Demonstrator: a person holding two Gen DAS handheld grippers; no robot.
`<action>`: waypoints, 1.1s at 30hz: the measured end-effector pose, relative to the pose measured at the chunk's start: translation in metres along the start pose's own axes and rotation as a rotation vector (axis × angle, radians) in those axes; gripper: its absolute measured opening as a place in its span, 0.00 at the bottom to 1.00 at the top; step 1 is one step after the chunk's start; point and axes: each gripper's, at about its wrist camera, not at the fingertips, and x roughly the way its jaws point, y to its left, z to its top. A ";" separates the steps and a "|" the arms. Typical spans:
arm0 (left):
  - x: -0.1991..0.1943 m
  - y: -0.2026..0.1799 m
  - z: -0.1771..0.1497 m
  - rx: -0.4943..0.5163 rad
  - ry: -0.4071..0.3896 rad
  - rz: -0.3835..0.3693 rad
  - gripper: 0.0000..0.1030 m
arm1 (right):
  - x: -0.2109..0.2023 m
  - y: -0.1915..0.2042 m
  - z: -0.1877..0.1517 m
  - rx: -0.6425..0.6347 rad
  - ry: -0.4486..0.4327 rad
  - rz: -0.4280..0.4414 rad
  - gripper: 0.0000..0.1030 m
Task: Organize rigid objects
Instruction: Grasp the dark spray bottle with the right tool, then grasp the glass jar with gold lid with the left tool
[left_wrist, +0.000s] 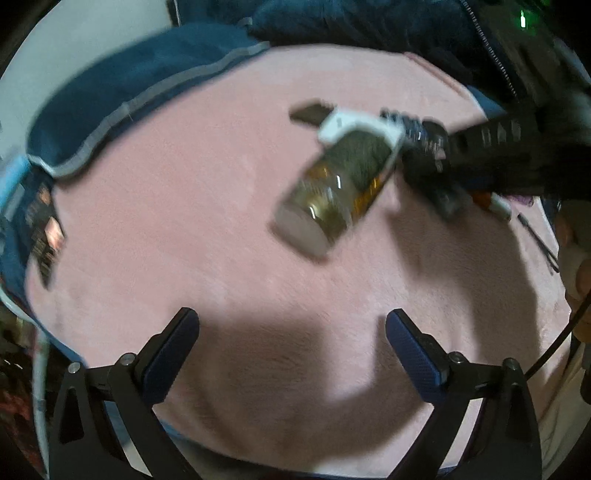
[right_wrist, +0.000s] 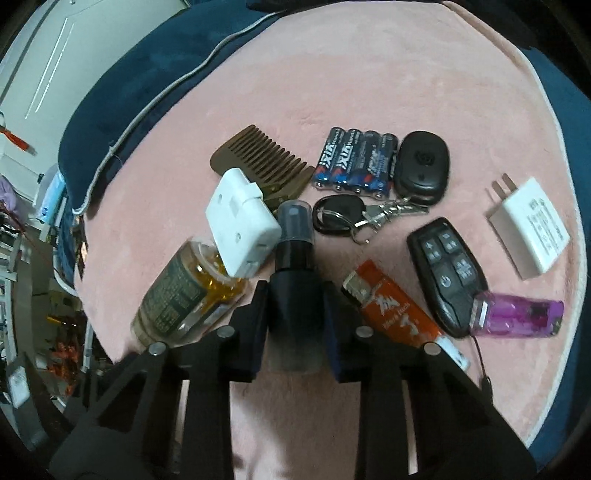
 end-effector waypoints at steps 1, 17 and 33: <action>-0.006 0.001 0.003 0.011 -0.020 0.000 0.99 | -0.004 -0.003 -0.002 0.007 -0.001 -0.003 0.27; 0.050 -0.030 0.070 0.264 0.086 -0.065 0.52 | 0.010 -0.023 -0.001 0.124 0.055 0.070 0.29; 0.059 0.008 0.064 -0.064 0.132 -0.031 0.71 | 0.021 -0.008 -0.003 0.000 0.032 0.005 0.29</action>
